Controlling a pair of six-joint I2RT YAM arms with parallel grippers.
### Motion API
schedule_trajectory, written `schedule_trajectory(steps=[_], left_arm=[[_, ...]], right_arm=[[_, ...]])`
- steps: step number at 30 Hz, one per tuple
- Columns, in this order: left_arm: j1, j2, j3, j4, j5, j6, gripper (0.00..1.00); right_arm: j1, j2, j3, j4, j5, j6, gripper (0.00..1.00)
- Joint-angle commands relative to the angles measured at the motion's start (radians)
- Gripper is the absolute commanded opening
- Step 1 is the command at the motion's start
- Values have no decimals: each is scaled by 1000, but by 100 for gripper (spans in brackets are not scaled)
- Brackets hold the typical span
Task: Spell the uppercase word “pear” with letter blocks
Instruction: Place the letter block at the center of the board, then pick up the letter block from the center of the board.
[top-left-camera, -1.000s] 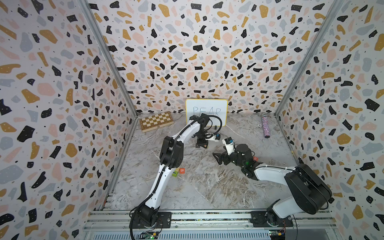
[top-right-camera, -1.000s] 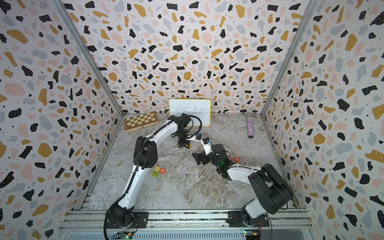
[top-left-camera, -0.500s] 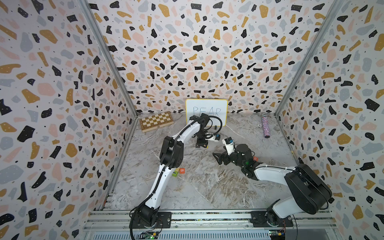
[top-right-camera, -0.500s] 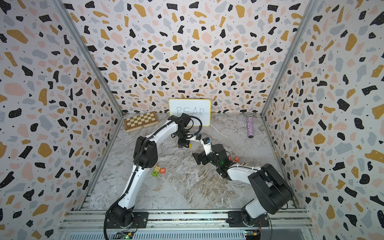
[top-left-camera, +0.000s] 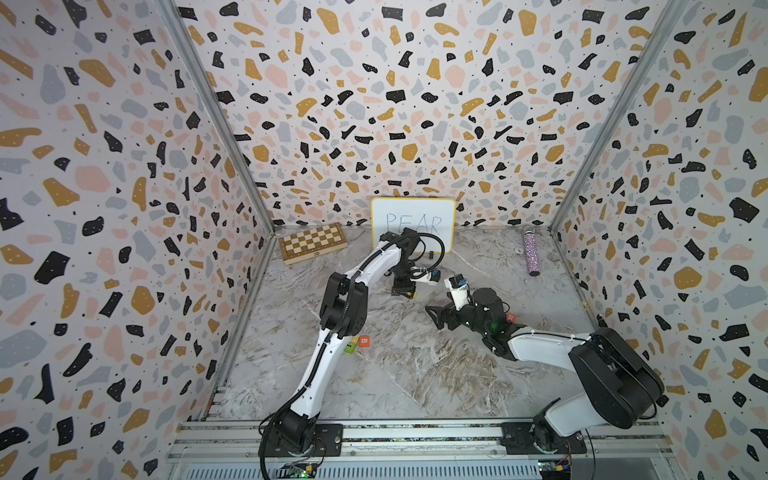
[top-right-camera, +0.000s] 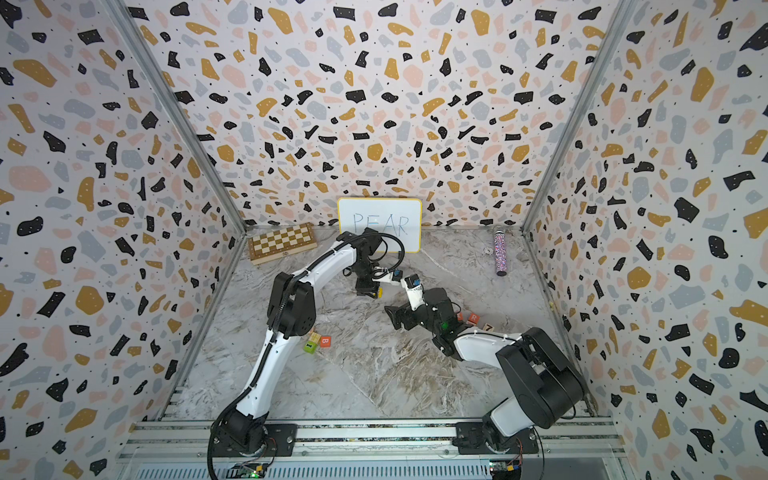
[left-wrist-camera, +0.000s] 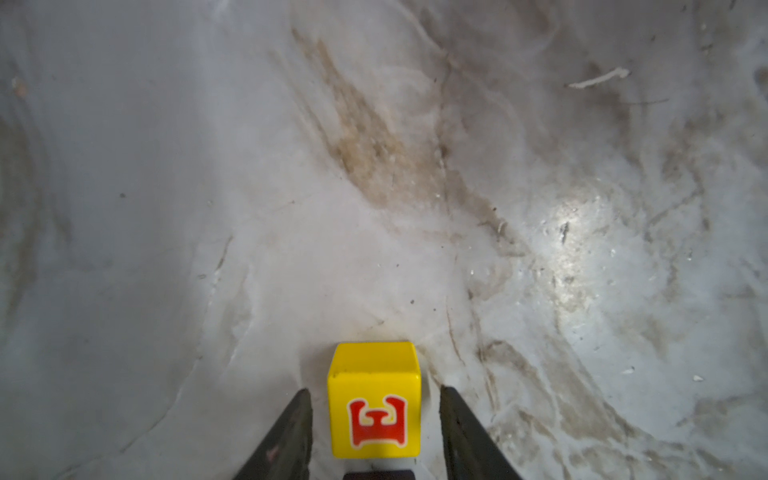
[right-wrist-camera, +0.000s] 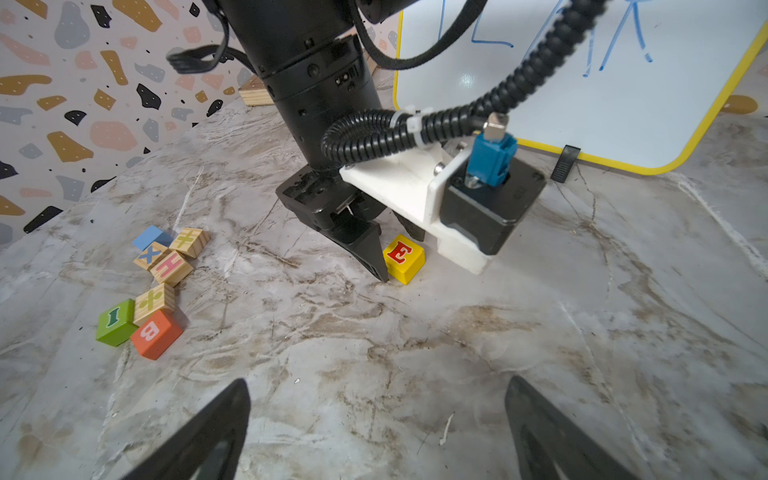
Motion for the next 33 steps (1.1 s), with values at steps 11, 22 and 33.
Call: schedule_trajectory(steps=[11, 22, 33], left_arm=[[-2, -301, -164, 143, 122, -82, 72], [82, -536, -583, 547, 323, -225, 71], [99, -750, -910, 822, 320, -450, 70]], right_arm=[[6, 8, 5, 10, 26, 0, 97], [-6, 6, 37, -38, 19, -13, 97], [-13, -13, 93, -134, 50, -6, 97]])
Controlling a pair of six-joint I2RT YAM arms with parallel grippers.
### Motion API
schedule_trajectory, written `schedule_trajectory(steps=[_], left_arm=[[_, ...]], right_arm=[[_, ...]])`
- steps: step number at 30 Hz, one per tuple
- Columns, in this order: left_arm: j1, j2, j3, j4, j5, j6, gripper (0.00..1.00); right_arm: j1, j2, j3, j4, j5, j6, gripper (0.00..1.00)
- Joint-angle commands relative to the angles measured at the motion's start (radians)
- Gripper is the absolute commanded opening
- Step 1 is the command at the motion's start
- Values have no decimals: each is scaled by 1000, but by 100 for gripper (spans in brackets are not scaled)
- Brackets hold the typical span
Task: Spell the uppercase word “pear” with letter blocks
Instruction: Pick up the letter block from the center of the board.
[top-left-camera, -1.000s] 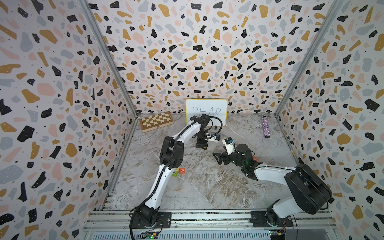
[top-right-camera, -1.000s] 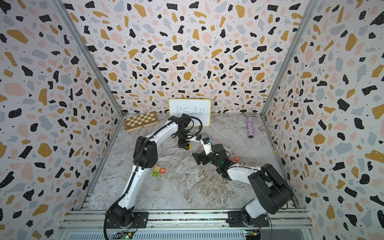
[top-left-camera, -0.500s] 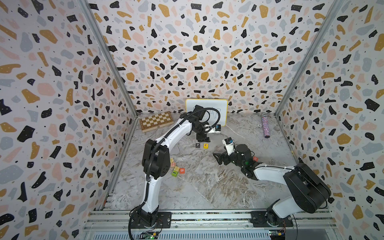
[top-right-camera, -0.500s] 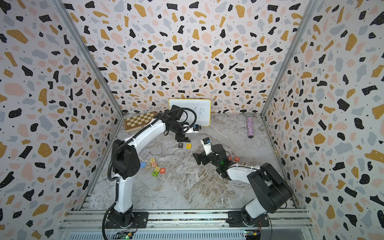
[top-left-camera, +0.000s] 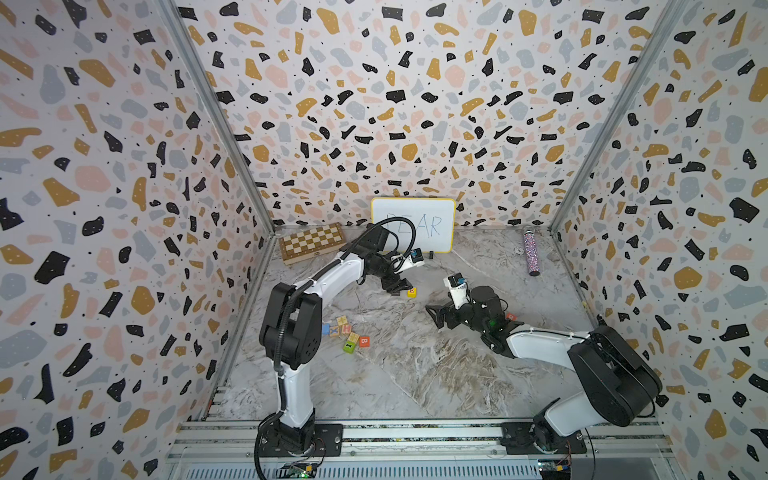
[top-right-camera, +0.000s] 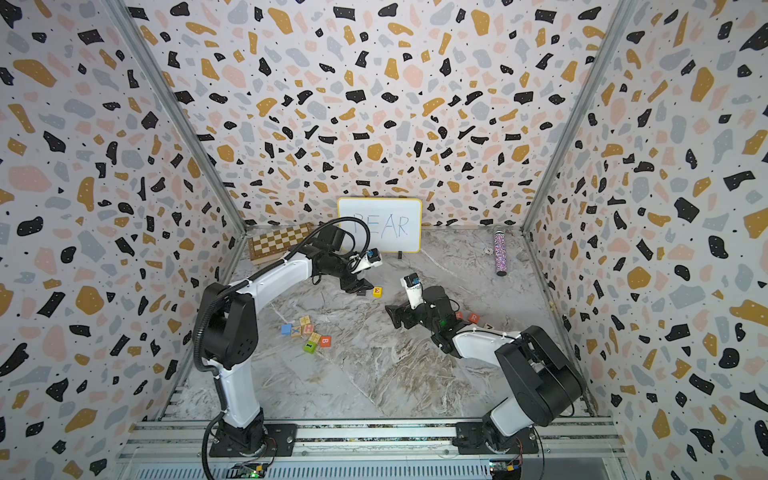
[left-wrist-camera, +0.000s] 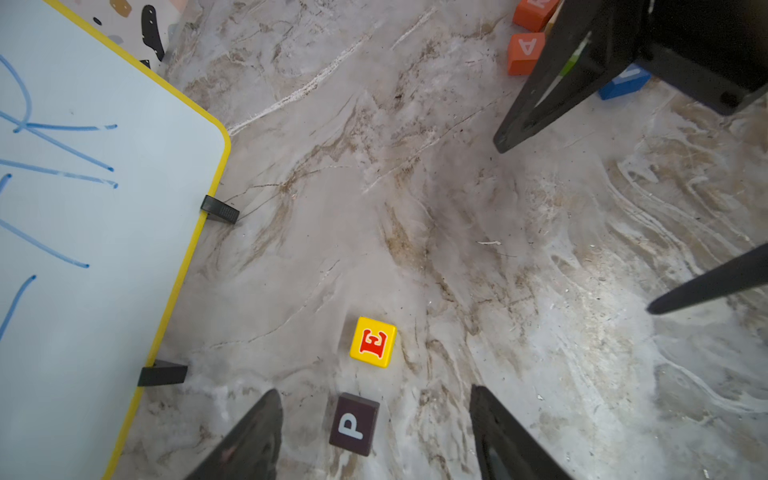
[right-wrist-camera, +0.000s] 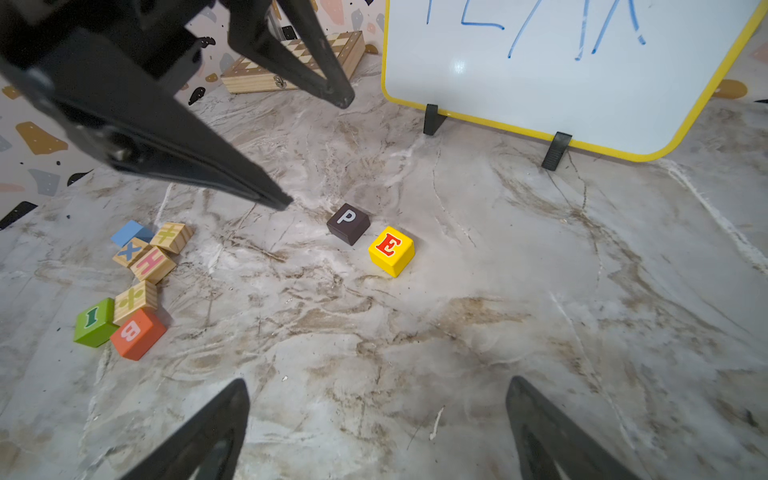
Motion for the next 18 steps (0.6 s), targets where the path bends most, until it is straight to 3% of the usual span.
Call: schedule_trajectory(steps=[1, 4, 8, 13, 18], left_arm=[[-5, -146, -143, 231, 37, -182, 70], [-7, -286, -351, 484, 59, -354, 70], [-22, -437, -586, 710, 77, -520, 71], [-123, -556, -690, 707, 7, -558, 72], [-243, -565, -720, 705, -13, -584, 72]], right_arm=[[-8, -32, 66, -92, 24, -3, 97], [-22, -69, 92, -171, 39, 18, 97], [-124, -73, 124, -269, -7, 142, 95], [-250, -57, 185, -471, -59, 165, 88], [-355, -106, 190, -623, -50, 168, 86]])
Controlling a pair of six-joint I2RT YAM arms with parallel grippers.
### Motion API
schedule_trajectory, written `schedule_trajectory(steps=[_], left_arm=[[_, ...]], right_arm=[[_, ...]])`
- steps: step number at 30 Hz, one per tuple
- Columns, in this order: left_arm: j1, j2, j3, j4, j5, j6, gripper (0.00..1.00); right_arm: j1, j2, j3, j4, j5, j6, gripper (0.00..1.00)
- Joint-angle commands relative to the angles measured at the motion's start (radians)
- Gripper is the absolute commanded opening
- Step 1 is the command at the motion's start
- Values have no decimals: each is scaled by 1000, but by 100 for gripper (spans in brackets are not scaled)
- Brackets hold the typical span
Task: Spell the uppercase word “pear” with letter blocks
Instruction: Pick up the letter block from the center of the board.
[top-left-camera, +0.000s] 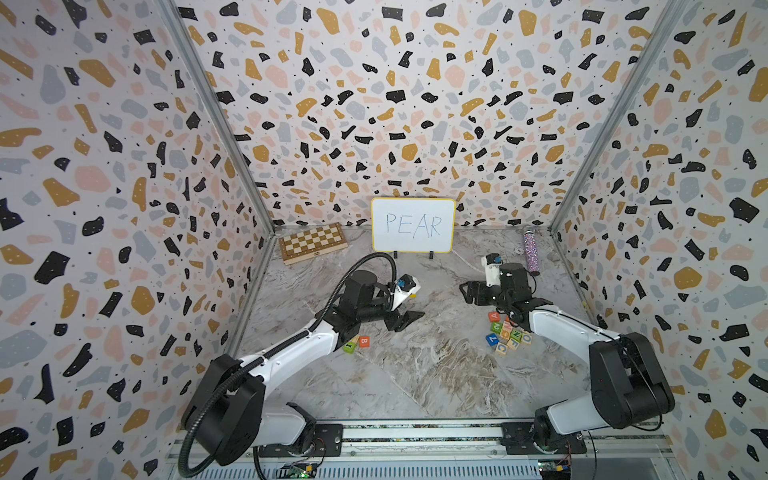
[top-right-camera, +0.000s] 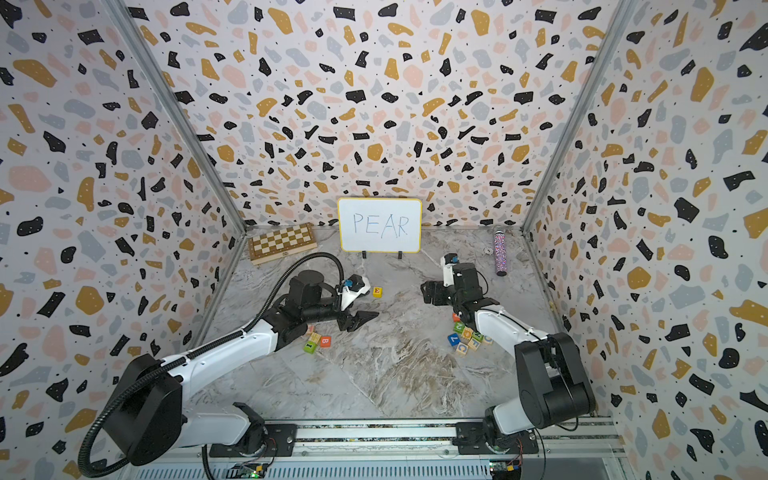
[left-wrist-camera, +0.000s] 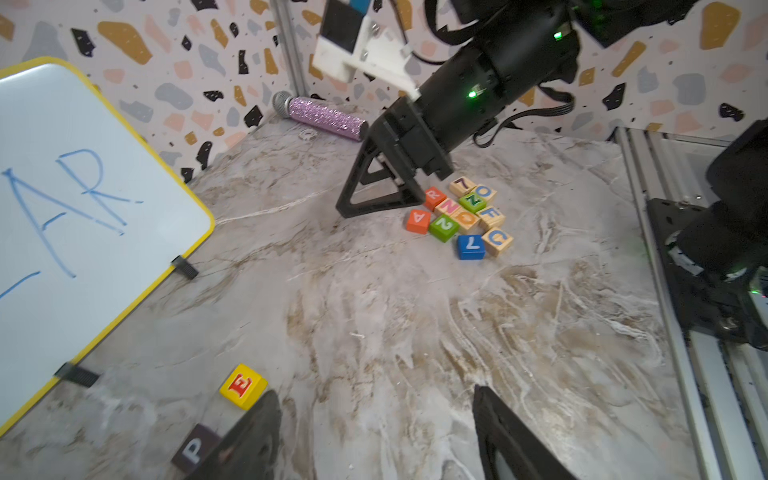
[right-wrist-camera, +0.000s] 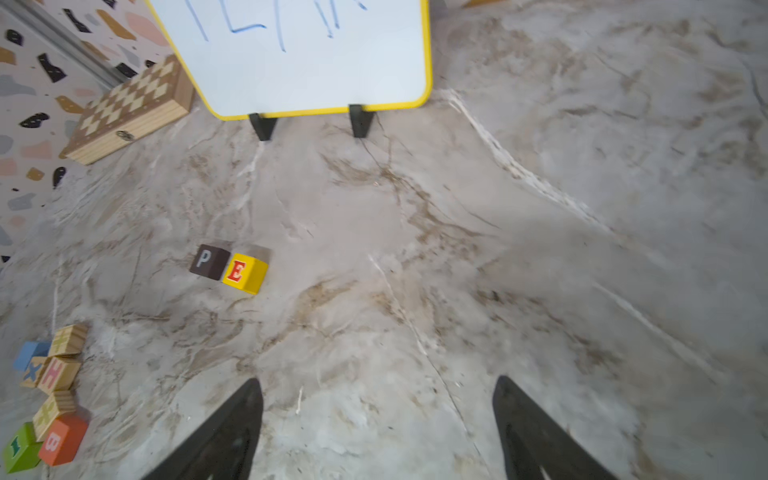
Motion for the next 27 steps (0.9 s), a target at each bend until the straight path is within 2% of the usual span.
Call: schedule_trajectory(steps=[1, 7, 14, 20, 27], left_arm=[[-64, 7, -17, 69, -21, -45, 73], [-134, 95, 45, 48, -37, -24, 73], [-158, 187, 91, 50, -21, 21, 73], [-159, 205, 111, -14, -40, 75, 73], [-158, 245, 133, -30, 16, 84, 75]], right_arm=[[-56, -64, 20, -182, -13, 22, 86], [-95, -89, 38, -350, 78, -28, 84], [-114, 7, 78, -389, 24, -73, 78], [-100, 85, 132, -424, 84, -82, 80], [-84, 136, 150, -437, 126, -86, 82]])
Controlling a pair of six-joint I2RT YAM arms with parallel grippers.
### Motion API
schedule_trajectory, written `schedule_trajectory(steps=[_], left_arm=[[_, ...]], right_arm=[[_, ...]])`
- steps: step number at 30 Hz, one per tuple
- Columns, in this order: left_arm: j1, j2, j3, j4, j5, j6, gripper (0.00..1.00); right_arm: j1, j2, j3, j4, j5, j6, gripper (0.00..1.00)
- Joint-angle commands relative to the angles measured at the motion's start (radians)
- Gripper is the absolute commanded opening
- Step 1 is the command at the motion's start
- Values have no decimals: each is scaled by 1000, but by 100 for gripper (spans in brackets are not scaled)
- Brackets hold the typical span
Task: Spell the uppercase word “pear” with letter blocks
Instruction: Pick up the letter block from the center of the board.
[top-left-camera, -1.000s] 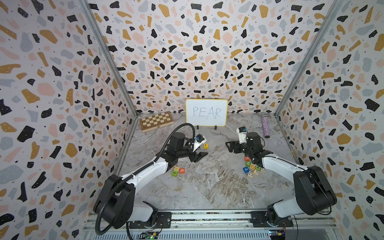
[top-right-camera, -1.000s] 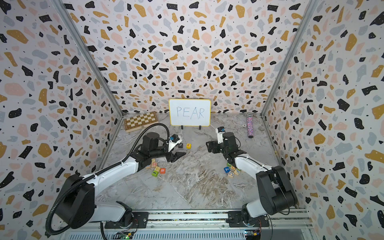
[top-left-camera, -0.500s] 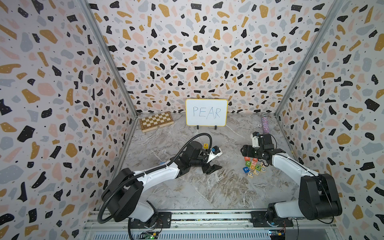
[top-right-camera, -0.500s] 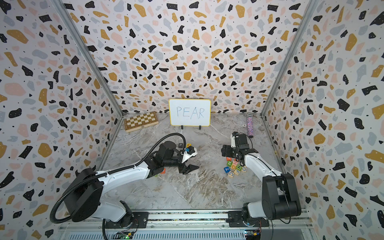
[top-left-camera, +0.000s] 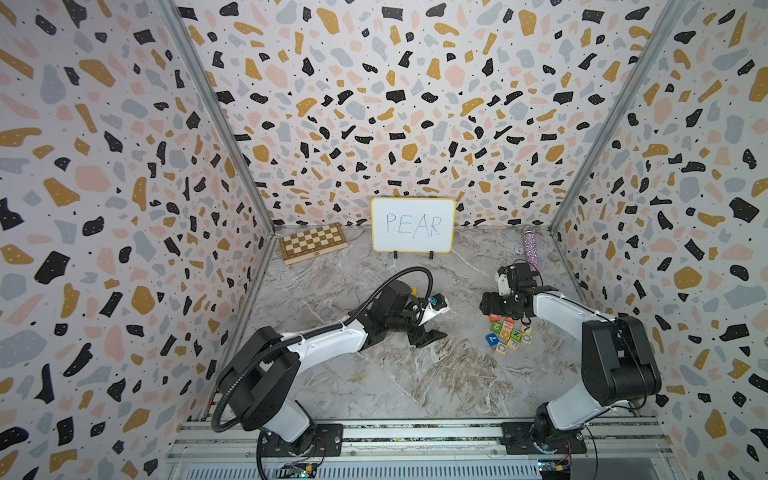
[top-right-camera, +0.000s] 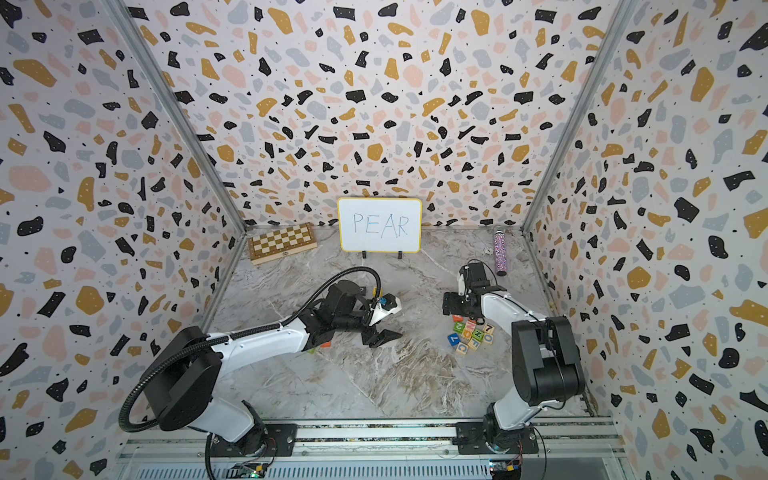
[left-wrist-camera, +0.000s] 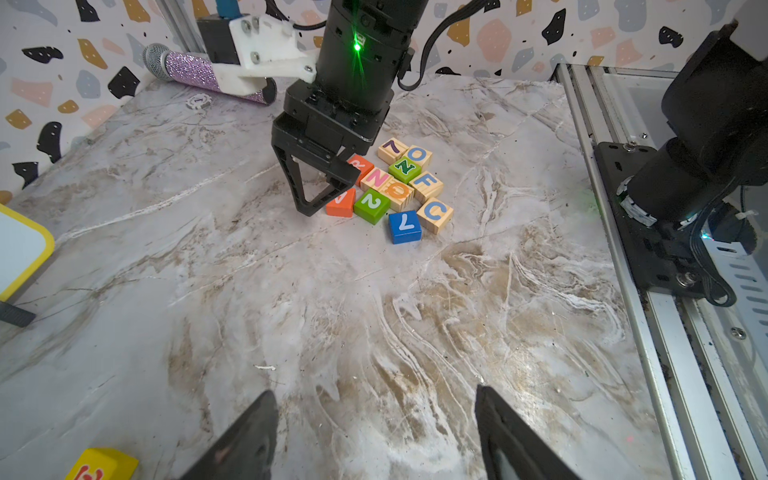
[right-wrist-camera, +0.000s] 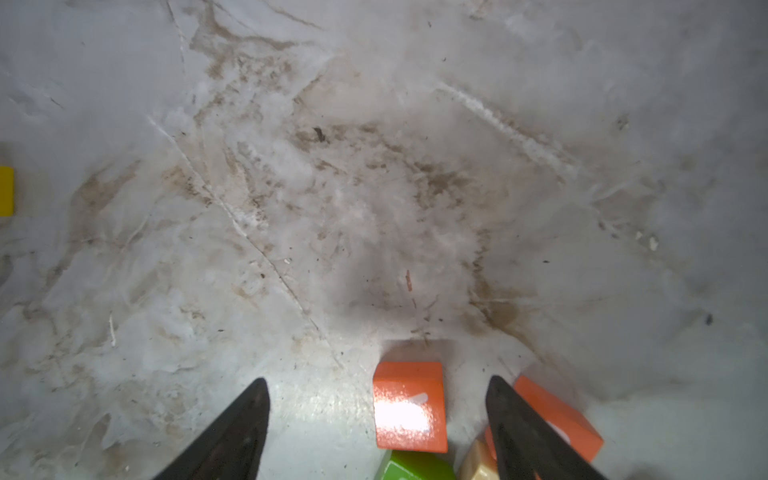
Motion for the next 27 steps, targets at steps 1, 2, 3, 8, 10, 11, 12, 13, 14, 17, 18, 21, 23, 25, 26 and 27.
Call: schedule_trajectory(steps=[1, 2, 3, 8, 10, 11, 12, 13, 14, 17, 18, 21, 23, 25, 26, 27], left_arm=[[-5, 36, 58, -20, 50, 23, 75], [-7, 48, 69, -26, 59, 22, 75], [-8, 58, 79, -23, 64, 20, 75], [-21, 122, 160, -67, 46, 21, 76], [-31, 146, 211, -132, 25, 24, 75], [-37, 151, 221, -144, 16, 26, 75], [-44, 155, 223, -146, 11, 27, 75], [-49, 160, 226, -148, 11, 32, 75], [-53, 164, 228, -152, 14, 36, 75], [-62, 191, 248, -171, 15, 36, 75], [-65, 202, 261, -182, 14, 33, 75], [-69, 226, 284, -193, 11, 25, 75], [-71, 236, 292, -185, 11, 21, 76], [-71, 247, 308, -194, 11, 13, 76], [-72, 249, 317, -204, 11, 12, 76], [-74, 249, 323, -212, 7, 12, 76]], right_arm=[[10, 4, 25, -42, 31, -11, 82], [12, 10, 27, -42, 32, -13, 82], [12, 16, 27, -42, 31, -11, 82], [18, 43, 34, -53, 32, -3, 79], [18, 49, 33, -57, 35, -4, 77], [19, 51, 34, -56, 33, -3, 77], [21, 51, 33, -53, 31, -4, 77], [24, 52, 32, -49, 29, -3, 77], [26, 53, 31, -47, 21, -3, 76], [38, 60, 30, -45, 17, -2, 74], [41, 60, 29, -43, 18, -3, 73], [46, 54, 15, -27, 12, 1, 70], [49, 51, 19, -28, 23, 0, 65], [50, 47, 20, -30, 16, 0, 63], [52, 46, 19, -32, 16, 1, 63], [54, 46, 21, -36, 16, 0, 63]])
